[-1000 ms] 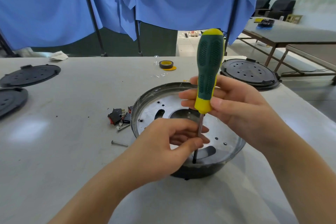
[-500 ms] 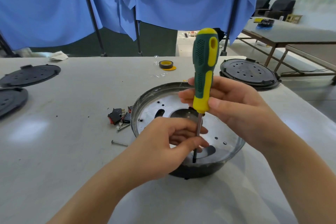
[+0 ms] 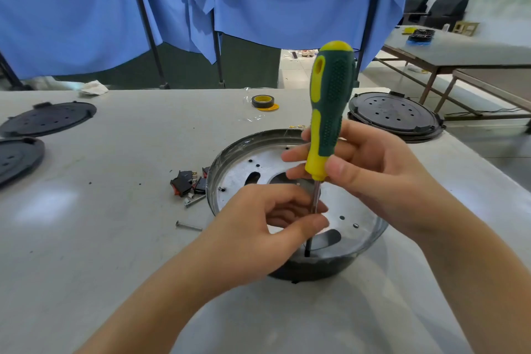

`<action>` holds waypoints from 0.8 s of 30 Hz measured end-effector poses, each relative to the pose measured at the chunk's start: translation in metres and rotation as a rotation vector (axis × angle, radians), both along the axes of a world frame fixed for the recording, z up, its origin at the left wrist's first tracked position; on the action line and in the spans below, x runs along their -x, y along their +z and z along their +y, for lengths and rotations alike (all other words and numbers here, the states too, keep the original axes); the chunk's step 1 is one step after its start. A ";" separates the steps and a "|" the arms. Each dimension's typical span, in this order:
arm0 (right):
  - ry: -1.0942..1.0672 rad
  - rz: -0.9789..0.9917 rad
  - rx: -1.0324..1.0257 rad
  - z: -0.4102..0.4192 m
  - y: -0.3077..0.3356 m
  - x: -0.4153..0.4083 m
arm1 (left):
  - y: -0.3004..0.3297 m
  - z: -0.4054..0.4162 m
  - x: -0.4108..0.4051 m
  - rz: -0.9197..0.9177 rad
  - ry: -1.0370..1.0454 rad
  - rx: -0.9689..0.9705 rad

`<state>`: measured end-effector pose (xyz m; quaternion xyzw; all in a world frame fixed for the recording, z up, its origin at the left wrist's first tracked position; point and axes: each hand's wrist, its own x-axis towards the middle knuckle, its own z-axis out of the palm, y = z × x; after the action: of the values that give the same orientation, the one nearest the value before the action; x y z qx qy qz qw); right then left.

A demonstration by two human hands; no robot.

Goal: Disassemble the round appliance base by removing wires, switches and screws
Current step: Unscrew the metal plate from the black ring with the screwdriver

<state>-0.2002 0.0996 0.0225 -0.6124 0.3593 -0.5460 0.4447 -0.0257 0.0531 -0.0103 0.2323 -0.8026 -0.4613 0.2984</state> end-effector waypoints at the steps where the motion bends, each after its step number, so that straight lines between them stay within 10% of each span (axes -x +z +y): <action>1: 0.029 0.004 -0.018 0.000 0.000 0.001 | 0.001 0.000 -0.002 -0.007 -0.037 -0.014; 24: -0.052 0.124 0.001 -0.001 -0.002 0.002 | -0.001 -0.001 0.001 0.000 0.065 0.029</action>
<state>-0.2022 0.0983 0.0209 -0.6356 0.4018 -0.5186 0.4070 -0.0270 0.0519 -0.0110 0.2537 -0.8014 -0.4396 0.3164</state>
